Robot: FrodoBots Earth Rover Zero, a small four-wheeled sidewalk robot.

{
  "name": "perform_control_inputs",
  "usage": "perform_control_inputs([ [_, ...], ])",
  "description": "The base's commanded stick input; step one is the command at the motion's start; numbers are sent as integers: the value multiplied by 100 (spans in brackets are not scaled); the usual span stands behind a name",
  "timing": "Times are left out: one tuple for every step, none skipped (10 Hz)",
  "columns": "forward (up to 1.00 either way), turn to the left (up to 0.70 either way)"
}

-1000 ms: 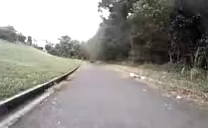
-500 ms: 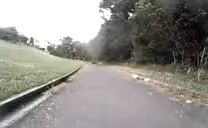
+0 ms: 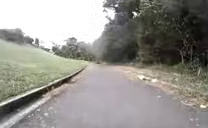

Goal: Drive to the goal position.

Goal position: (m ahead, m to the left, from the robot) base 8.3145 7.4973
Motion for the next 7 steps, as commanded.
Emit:
perform_control_inputs([
  [50,45],
  [50,40],
  [50,9],
  [50,8],
  [50,11],
  [50,22],
  [50,49],
])
